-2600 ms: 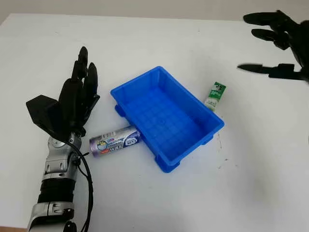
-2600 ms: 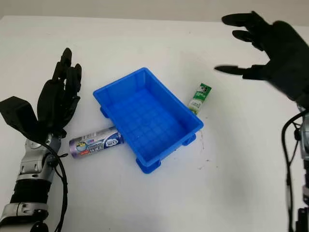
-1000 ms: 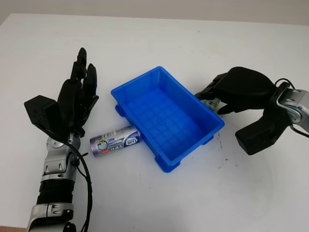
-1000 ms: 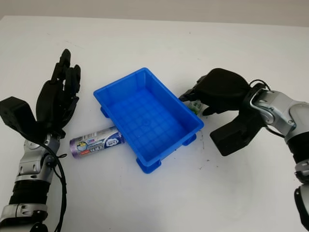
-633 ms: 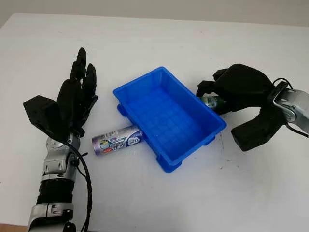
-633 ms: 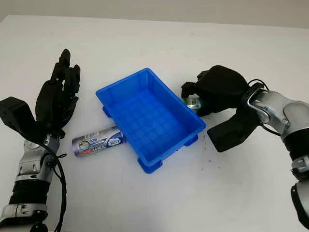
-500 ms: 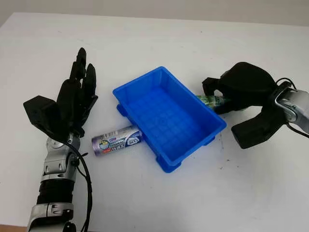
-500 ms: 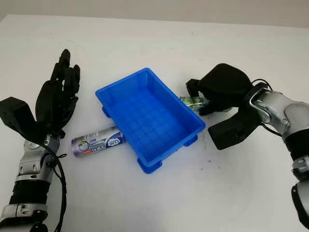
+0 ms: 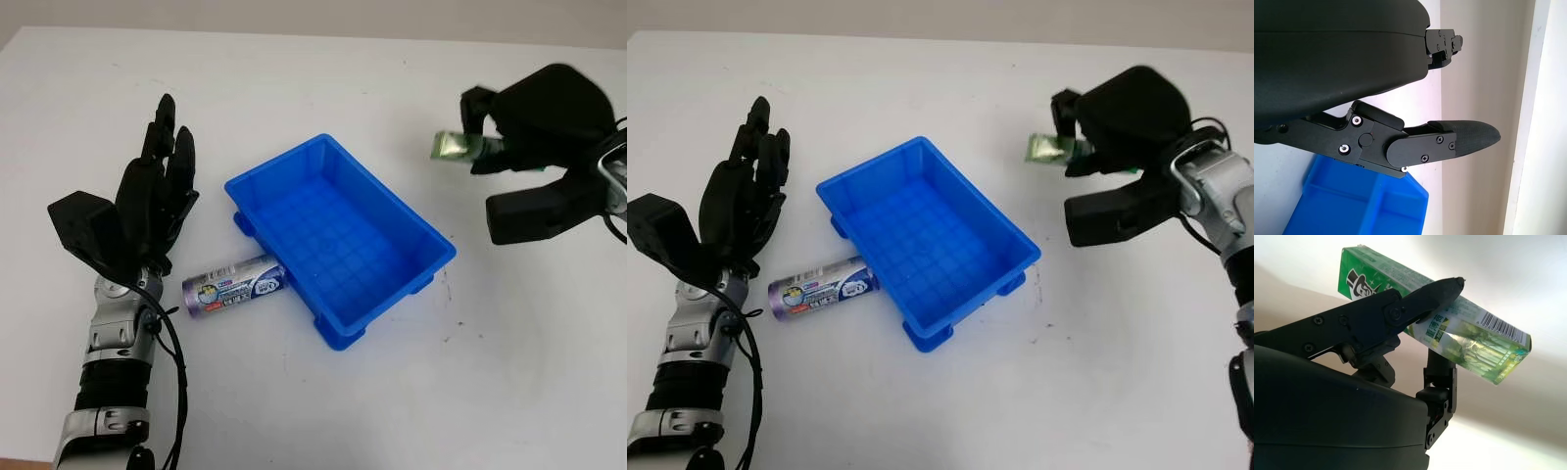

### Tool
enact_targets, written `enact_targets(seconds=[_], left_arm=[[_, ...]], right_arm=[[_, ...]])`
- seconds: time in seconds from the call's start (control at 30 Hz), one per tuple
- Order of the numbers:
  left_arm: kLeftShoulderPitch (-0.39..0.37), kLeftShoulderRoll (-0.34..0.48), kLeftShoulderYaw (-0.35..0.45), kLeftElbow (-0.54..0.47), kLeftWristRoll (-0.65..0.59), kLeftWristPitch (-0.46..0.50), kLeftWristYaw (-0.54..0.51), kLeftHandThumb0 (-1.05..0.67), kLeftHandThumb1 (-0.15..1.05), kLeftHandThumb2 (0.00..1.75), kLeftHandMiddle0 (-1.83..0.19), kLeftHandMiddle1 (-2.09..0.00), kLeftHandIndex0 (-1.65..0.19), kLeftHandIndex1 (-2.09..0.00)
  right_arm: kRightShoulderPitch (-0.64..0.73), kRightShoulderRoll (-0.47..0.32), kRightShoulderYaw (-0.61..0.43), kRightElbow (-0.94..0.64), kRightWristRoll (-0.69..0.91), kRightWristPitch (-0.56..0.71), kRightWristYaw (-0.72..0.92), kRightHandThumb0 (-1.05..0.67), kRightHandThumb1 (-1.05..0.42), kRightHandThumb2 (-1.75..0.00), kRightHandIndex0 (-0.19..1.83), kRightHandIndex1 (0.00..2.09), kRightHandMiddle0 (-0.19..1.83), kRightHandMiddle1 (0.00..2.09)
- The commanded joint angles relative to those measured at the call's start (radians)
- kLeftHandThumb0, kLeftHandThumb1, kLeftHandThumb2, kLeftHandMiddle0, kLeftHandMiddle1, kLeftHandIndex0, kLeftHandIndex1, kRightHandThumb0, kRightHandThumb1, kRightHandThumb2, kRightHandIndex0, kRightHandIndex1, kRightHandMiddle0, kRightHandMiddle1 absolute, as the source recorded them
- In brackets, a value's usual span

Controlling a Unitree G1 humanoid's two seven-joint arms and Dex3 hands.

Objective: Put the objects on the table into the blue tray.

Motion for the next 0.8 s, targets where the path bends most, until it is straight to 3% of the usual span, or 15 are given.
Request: enact_targets(seconds=[0.0, 0.07, 0.13, 0.33, 0.6, 0.77], left_arm=[[-0.021, 0.007, -0.001, 0.008, 0.007, -0.015, 0.0, -0.79, 1.05, 0.52, 0.08, -0.06, 0.09, -0.05], [-0.02, 0.005, -0.005, 0.003, 0.015, -0.011, 0.008, -0.79, 1.05, 0.53, 0.07, -0.06, 0.08, -0.06], [-0.018, 0.004, -0.008, 0.0, 0.018, -0.011, 0.008, -0.79, 1.05, 0.54, 0.07, -0.06, 0.08, -0.06], [-0.016, -0.006, -0.008, 0.002, 0.015, -0.014, 0.012, -0.78, 1.05, 0.54, 0.08, -0.05, 0.08, -0.06], [-0.004, -0.014, -0.009, -0.005, 0.018, -0.013, 0.022, -0.79, 1.05, 0.53, 0.07, -0.06, 0.07, -0.06], [0.0, -0.014, -0.005, -0.005, 0.012, -0.015, 0.02, -0.79, 1.05, 0.52, 0.07, -0.05, 0.07, -0.06]], right_arm=[[0.024, 0.044, -0.073, -0.114, 0.115, -0.001, 0.027, -0.43, -0.99, -0.05, 0.84, 2.09, 0.6, 2.01], [0.063, 0.096, -0.13, -0.238, 0.256, 0.014, 0.093, -0.39, -0.99, -0.05, 0.8, 2.02, 0.6, 1.85], [0.091, 0.138, -0.166, -0.364, 0.351, 0.033, 0.149, -0.4, -1.01, -0.06, 0.74, 2.07, 0.55, 1.86], [0.152, 0.232, -0.209, -0.667, 0.51, 0.11, 0.302, -0.36, -1.0, -0.05, 0.7, 1.97, 0.47, 1.82], [0.199, 0.291, -0.198, -0.841, 0.57, 0.162, 0.447, -0.4, -1.0, -0.06, 0.77, 2.0, 0.5, 1.85], [0.222, 0.238, -0.168, -0.832, 0.564, 0.135, 0.608, -0.39, -1.0, -0.05, 0.45, 1.58, 0.3, 1.51]])
